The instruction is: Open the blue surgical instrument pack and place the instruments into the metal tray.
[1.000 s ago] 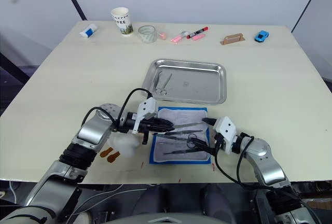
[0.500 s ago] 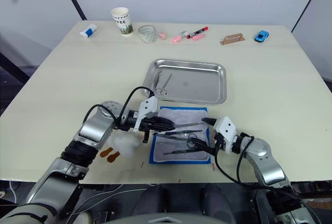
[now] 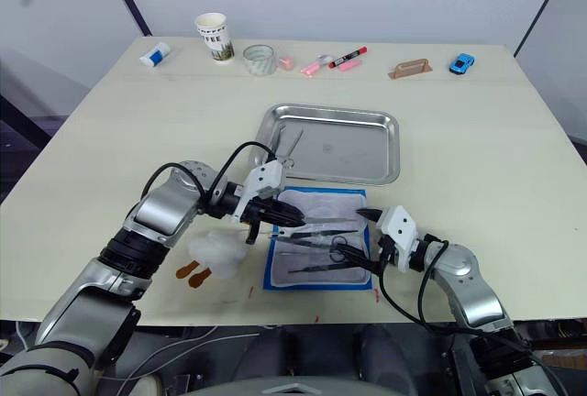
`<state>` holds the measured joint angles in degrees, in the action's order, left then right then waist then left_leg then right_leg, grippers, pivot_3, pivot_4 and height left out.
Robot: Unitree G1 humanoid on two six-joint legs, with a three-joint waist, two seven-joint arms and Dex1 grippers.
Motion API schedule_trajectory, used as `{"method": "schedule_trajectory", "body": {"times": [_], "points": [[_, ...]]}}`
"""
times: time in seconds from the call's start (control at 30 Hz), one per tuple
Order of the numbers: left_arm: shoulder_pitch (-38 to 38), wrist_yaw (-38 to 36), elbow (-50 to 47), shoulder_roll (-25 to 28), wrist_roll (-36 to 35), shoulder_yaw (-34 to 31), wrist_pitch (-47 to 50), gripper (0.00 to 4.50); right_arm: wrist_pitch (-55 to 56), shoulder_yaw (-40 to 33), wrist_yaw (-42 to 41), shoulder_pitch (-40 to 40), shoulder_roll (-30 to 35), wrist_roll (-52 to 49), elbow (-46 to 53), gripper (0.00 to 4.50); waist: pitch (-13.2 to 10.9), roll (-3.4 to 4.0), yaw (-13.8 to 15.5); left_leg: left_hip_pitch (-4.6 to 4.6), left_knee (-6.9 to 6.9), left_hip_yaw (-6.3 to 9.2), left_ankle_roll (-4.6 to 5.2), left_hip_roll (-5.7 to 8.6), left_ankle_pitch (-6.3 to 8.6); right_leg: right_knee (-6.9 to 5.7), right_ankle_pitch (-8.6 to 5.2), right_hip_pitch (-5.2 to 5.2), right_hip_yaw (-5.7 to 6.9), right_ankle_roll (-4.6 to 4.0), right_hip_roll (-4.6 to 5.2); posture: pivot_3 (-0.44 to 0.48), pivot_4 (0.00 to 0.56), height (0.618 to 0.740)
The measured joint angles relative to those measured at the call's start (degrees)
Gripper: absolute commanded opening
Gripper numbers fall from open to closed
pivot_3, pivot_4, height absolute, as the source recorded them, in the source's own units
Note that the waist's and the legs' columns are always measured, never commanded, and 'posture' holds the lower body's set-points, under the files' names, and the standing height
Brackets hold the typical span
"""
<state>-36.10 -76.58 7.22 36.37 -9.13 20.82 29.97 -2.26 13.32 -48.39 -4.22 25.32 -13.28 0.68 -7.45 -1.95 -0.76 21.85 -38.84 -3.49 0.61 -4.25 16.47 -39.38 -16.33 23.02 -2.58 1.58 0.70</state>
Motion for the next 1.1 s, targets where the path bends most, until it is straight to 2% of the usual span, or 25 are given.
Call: {"method": "schedule_trajectory", "body": {"times": [0.47, 0.77, 1.1], "points": [[-0.7, -3.6, -1.7, 5.0, -0.6, -0.1, 1.0, 0.08, 0.0, 0.1, 0.0, 0.0, 0.0, 0.0, 0.0, 4.50, 0.0, 0.00, 0.0, 0.00, 0.00, 0.00, 0.00, -0.01, 0.00, 0.00, 0.00, 0.01, -0.01, 0.00, -0.01, 0.000, 0.150, 0.718], [2.1, -9.3, -1.5, 12.9, -2.7, -3.3, -2.2, 0.08, 0.0, 0.3, -0.1, -0.2, 0.0, 0.0, -0.1, 4.50, 0.0, 0.00, -0.1, -0.02, 0.04, -0.04, 0.00, -0.02, 0.00, 0.00, -0.01, 0.03, -0.03, -0.01, -0.01, 0.000, 0.150, 0.718], [5.1, -11.6, -1.8, 17.6, -4.6, -6.4, -3.0, 0.08, 0.0, 0.3, -0.1, -0.3, -0.1, 0.0, -0.1, 4.50, 0.0, -0.03, -0.1, -0.03, 0.09, -0.05, 0.00, -0.04, 0.00, 0.00, -0.01, 0.05, -0.04, -0.02, -0.01, 0.000, 0.150, 0.718]]}}
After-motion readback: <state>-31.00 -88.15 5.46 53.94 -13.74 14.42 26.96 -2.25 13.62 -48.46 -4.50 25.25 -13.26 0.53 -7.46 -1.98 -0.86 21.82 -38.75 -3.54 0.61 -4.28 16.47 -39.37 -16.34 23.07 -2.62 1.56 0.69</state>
